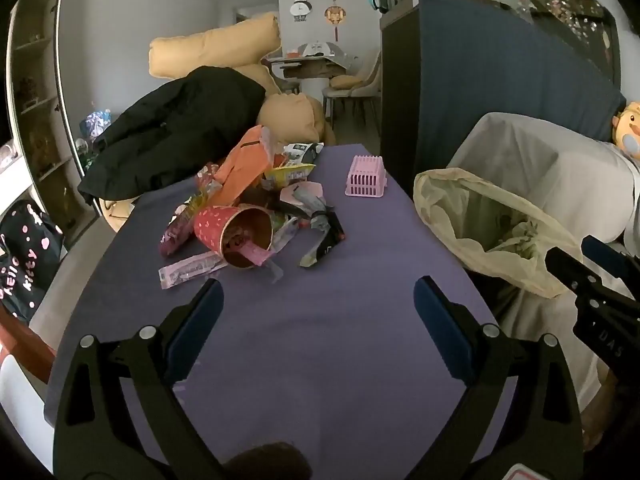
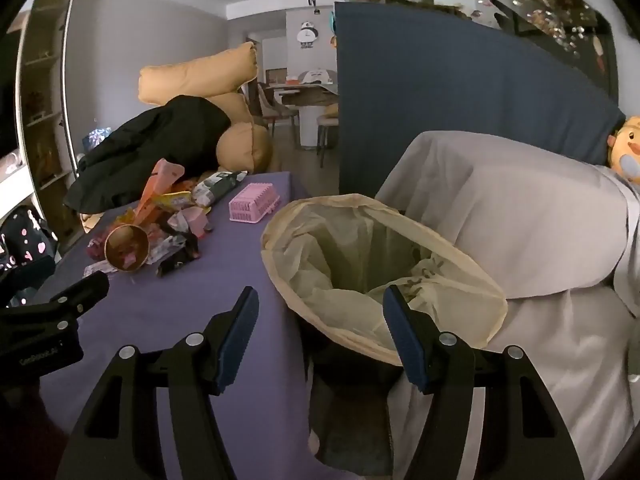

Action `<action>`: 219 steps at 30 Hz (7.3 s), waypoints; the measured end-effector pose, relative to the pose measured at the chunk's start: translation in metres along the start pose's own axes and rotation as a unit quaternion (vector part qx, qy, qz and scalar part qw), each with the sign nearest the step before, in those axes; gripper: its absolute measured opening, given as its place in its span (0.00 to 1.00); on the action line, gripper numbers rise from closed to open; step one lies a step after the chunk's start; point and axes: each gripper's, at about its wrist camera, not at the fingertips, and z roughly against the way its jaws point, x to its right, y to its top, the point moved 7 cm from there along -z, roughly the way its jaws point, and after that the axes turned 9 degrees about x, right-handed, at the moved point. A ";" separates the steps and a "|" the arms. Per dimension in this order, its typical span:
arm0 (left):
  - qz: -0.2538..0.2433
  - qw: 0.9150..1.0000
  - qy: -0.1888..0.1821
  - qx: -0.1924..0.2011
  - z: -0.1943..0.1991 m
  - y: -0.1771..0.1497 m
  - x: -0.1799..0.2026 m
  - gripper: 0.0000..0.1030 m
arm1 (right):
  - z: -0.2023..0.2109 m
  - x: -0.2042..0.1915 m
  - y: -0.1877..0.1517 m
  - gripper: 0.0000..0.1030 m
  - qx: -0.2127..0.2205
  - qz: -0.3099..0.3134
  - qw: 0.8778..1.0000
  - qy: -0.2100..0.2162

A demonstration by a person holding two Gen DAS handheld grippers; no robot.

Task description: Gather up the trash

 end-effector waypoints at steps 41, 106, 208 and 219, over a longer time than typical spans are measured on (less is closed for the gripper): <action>0.003 1.000 -0.001 -0.001 0.001 -0.002 -0.004 0.89 | -0.003 0.008 -0.003 0.59 -0.001 -0.005 1.000 -0.004; 0.078 0.993 -0.081 -0.033 -0.104 0.020 -0.169 0.89 | -0.104 -0.061 0.017 0.59 -0.068 0.049 0.995 0.050; 0.093 0.984 -0.139 -0.064 -0.095 -0.015 -0.141 0.89 | -0.075 -0.104 -0.041 0.52 -0.180 0.113 0.957 0.196; 0.112 0.985 -0.111 -0.066 -0.095 -0.019 -0.154 0.89 | -0.108 -0.121 -0.029 0.53 -0.186 0.159 0.950 0.194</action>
